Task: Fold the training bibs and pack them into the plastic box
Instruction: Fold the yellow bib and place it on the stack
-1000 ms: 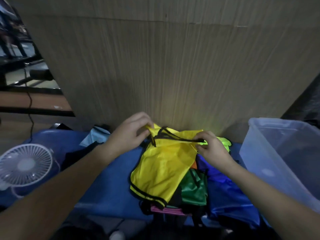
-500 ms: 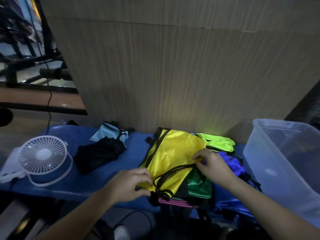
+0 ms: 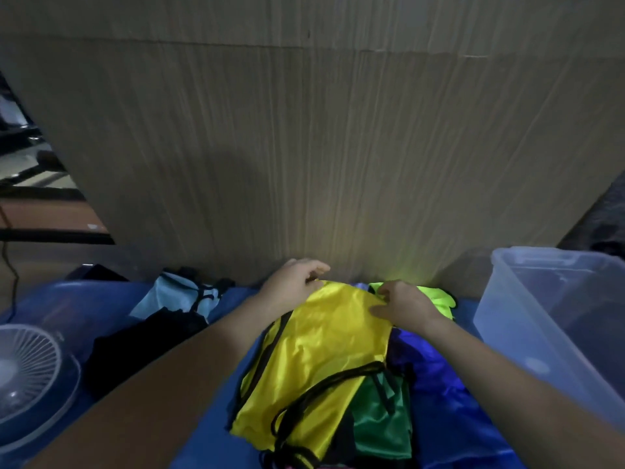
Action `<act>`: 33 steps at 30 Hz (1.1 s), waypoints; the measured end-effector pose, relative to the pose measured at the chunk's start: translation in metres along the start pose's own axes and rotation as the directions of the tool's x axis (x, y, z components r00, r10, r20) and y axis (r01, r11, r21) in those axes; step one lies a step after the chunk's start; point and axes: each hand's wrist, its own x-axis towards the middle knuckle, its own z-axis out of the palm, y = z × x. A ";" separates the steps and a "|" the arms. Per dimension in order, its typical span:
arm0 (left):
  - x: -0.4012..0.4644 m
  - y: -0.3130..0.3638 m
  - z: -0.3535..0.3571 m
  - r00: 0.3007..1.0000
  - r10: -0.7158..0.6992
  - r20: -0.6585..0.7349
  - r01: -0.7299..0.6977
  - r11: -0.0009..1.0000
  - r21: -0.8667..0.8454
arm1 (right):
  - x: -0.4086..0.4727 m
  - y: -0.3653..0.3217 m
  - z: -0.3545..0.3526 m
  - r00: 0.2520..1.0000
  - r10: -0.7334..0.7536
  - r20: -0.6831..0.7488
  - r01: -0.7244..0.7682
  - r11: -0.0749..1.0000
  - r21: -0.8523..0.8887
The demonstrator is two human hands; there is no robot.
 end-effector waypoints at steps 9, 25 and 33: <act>0.040 -0.032 0.006 0.972 -0.012 0.233 -0.078 0.925 0.372 | 0.009 0.009 0.007 0.993 -0.068 0.092 0.058 0.992 0.112; -0.005 -0.037 -0.032 0.993 -0.103 -0.050 0.101 0.994 -0.043 | -0.010 0.000 -0.013 0.981 -0.086 -0.175 0.123 0.969 0.216; -0.008 -0.045 -0.050 0.990 -0.014 0.142 0.018 0.999 -0.030 | -0.016 -0.006 -0.013 0.981 -0.112 -0.161 0.152 0.953 0.262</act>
